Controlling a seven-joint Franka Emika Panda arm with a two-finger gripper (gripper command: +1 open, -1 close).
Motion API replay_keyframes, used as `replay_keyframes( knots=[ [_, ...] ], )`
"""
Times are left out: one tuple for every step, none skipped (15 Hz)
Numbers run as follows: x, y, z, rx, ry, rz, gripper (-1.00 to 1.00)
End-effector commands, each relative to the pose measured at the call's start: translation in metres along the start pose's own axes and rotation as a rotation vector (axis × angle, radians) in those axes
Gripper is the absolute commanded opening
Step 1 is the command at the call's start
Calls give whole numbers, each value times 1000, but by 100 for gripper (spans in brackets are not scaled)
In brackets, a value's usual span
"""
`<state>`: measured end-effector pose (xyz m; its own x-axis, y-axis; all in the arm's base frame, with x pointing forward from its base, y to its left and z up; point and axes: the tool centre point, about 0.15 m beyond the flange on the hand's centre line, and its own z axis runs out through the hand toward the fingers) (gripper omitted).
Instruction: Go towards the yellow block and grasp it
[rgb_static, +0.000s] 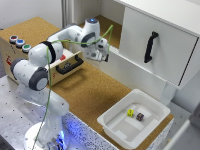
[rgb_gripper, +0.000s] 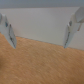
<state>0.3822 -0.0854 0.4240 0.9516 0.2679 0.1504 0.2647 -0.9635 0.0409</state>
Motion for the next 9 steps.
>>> replay_keyframes(
  knots=[
    [-58,101,26,16,77,106,100],
    [-66,122,30,18,82,124,100],
    [-73,139,36,18,74,136,100],
    [-79,152,40,22,73,151,100],
    [-87,167,46,21,68,170,100],
    [-95,182,51,24,68,206,100],
    [-103,195,57,23,67,242,100],
    [-110,207,63,23,66,279,100],
    [-116,220,69,24,67,324,100]
  ],
)
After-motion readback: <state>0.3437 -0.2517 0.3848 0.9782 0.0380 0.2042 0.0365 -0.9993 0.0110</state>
